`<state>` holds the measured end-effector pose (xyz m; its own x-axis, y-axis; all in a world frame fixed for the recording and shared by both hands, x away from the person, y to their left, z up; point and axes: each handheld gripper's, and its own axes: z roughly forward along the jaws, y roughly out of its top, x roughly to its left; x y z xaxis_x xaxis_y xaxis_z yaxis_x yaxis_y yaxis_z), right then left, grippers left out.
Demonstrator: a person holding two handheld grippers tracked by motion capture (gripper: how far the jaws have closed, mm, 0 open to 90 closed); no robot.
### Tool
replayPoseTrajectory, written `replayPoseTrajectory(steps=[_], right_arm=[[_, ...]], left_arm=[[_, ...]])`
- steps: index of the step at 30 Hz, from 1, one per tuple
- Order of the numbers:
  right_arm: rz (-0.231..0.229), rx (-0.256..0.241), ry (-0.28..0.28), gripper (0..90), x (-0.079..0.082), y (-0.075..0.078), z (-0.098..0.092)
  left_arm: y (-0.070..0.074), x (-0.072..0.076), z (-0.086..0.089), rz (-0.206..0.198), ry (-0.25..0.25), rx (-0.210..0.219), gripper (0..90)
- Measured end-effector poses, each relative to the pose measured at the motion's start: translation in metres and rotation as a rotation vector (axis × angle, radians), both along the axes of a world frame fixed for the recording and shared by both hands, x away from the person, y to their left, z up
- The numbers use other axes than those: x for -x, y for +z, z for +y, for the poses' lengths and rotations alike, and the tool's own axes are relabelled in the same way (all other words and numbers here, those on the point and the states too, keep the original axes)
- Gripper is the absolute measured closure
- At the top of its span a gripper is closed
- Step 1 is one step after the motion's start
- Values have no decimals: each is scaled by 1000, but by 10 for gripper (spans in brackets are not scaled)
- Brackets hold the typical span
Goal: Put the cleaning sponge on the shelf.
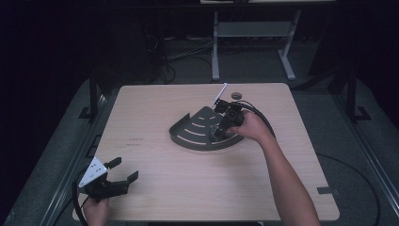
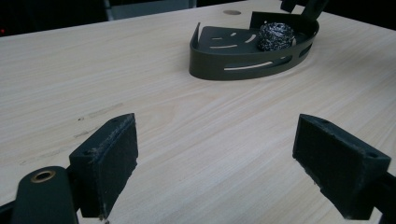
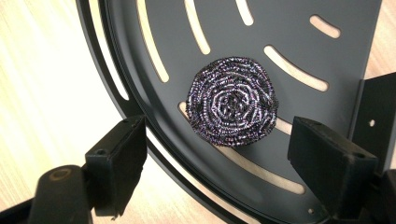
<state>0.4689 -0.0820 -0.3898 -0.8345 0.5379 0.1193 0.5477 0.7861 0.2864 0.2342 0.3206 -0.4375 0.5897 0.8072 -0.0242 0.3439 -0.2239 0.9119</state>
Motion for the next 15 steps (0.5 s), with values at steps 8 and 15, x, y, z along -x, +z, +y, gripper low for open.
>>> replayPoseTrajectory(steps=[8,15], right_arm=[[-9,1,3,180,6,6,-3],[-20,-5,2,171,12,12,-6]], left_arm=[[0,0,0,0,-1,5,135],[0,0,-1,-5,-2,-3,135]])
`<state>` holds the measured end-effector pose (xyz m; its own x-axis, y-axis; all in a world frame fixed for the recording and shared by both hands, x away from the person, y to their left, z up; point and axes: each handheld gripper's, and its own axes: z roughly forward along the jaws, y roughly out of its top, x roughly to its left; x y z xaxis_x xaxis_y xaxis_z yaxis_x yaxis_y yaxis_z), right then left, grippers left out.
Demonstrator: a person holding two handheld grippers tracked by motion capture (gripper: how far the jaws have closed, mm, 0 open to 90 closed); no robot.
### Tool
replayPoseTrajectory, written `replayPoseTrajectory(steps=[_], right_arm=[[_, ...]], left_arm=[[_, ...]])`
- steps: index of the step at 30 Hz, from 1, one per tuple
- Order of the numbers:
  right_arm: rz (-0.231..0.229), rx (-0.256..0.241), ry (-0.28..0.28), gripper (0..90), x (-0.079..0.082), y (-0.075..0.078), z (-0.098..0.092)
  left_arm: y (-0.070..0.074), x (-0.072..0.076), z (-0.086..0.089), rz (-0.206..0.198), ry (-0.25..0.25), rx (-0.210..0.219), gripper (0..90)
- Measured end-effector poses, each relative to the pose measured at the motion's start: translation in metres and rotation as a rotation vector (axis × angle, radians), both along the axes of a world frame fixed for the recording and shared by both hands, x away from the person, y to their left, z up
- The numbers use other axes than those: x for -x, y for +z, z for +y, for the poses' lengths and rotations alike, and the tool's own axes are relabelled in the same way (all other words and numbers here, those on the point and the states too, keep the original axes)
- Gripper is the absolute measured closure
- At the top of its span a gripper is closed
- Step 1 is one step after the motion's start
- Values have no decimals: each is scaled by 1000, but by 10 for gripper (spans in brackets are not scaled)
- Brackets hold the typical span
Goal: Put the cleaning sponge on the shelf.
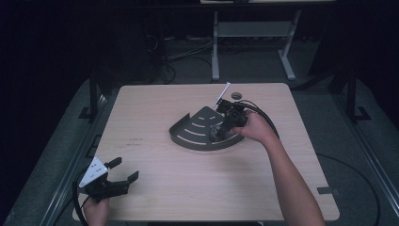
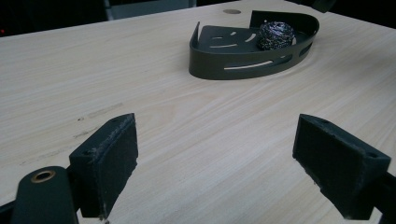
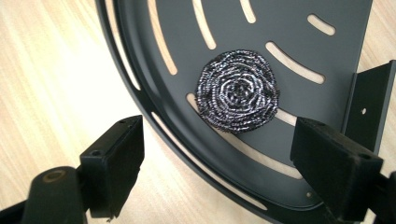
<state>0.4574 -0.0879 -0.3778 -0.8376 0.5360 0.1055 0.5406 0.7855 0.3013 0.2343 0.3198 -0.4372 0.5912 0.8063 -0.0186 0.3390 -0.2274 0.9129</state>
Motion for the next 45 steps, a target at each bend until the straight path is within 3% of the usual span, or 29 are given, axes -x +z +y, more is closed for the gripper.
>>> replayPoseTrajectory(steps=[17,45], right_arm=[[-9,-45,9,174,24,1,-20],[-3,-49,-28,170,49,-12,-56]], left_arm=[[0,0,0,3,-2,-2,135],[0,1,-1,3,1,-11,135]])
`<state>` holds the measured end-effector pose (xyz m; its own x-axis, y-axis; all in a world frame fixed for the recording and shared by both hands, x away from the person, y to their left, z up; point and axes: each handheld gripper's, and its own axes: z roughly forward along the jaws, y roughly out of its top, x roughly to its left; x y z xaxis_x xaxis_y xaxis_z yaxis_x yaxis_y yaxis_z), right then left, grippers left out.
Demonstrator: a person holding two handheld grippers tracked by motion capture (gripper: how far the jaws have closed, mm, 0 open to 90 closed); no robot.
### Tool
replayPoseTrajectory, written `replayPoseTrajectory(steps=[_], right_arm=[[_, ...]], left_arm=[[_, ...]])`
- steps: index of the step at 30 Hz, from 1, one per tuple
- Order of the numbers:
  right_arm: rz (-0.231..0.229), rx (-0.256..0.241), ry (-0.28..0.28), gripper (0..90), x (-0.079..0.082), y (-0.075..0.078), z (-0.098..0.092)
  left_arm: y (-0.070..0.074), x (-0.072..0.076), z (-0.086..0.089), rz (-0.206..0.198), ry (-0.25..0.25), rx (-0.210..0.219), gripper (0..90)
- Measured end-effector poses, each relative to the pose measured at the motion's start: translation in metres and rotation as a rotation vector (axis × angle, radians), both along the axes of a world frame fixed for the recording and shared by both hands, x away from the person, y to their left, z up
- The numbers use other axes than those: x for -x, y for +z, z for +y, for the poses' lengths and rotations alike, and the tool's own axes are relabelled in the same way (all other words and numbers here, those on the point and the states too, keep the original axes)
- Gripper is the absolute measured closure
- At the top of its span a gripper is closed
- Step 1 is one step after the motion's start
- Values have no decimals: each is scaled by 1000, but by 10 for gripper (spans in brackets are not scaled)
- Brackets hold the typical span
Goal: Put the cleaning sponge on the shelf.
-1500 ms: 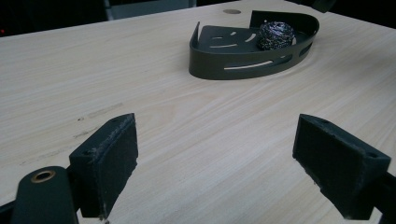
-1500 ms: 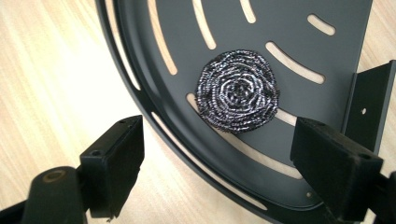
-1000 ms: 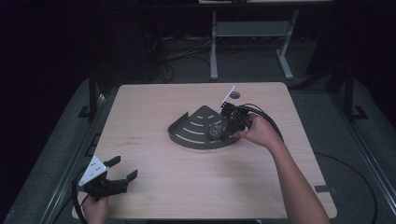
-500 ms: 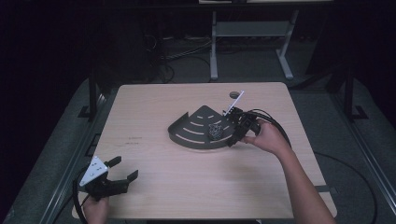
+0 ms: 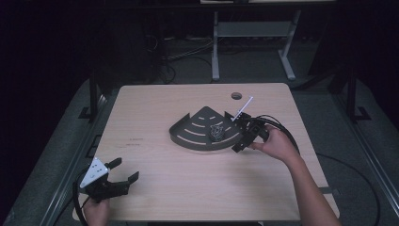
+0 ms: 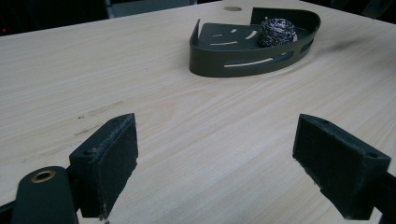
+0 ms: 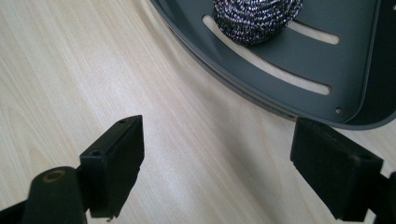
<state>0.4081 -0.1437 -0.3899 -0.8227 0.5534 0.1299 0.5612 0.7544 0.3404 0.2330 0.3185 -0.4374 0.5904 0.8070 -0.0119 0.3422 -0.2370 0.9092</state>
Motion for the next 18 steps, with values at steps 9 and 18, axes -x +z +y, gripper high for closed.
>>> replayPoseTrajectory(steps=[9,18], right_arm=[[2,-6,-7,169,6,-7,-9],[11,5,-13,171,14,-15,-17]], left_arm=[[0,0,0,0,-2,-3,135],[0,0,0,2,-1,-2,135]])
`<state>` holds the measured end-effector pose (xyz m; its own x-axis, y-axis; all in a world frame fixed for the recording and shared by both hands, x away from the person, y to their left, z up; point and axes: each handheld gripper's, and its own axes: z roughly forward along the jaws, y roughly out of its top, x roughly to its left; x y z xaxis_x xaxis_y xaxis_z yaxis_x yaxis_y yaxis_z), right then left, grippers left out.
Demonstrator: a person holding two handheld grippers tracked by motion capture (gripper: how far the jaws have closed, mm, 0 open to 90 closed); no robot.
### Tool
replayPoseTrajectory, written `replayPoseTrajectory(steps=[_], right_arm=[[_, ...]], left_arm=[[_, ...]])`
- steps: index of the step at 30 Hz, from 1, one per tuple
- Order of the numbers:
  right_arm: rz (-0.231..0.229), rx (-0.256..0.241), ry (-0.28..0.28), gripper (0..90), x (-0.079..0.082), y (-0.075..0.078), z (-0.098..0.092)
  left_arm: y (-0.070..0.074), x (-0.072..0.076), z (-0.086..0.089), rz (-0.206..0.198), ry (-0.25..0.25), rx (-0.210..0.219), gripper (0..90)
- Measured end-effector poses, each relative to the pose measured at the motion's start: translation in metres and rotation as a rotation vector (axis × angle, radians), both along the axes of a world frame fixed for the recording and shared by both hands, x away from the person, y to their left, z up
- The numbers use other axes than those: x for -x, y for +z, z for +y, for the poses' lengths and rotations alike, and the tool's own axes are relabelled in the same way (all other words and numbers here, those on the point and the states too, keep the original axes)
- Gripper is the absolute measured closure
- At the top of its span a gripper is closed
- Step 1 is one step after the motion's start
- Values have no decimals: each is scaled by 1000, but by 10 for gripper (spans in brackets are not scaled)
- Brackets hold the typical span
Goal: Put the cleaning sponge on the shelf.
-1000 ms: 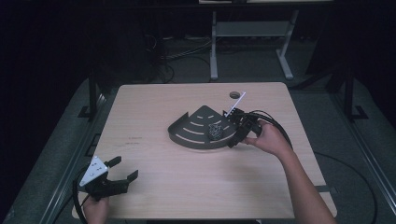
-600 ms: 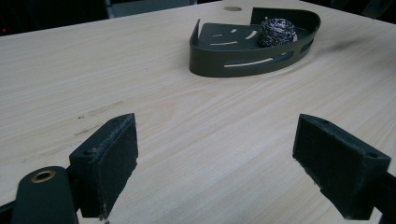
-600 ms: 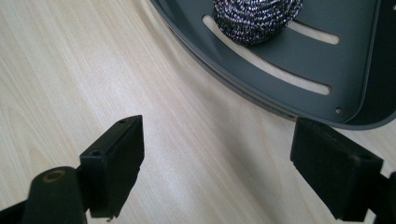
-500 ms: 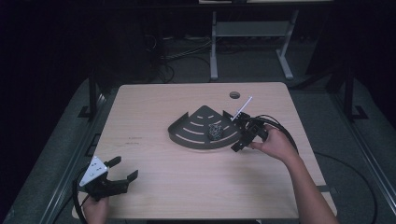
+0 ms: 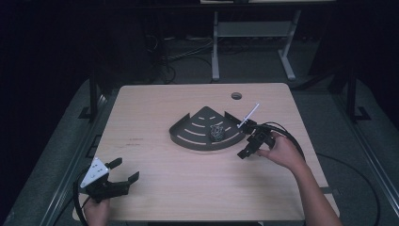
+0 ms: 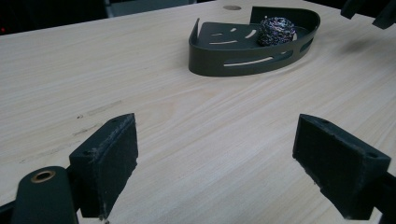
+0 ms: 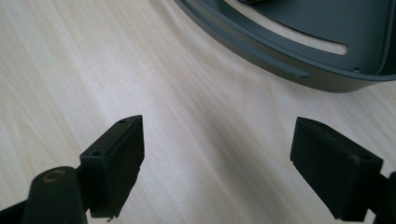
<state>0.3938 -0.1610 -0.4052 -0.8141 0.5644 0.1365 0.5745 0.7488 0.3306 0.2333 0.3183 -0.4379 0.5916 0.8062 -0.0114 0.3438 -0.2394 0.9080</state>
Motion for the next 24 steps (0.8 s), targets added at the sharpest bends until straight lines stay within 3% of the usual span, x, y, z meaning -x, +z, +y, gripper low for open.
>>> replayPoseTrajectory(steps=[21,24], right_arm=[[12,-2,-2,171,19,-14,-11],[12,-20,-6,171,22,-15,-14]], left_arm=[[0,0,-2,2,-5,-3,135],[0,0,-2,1,-4,-4,135]])
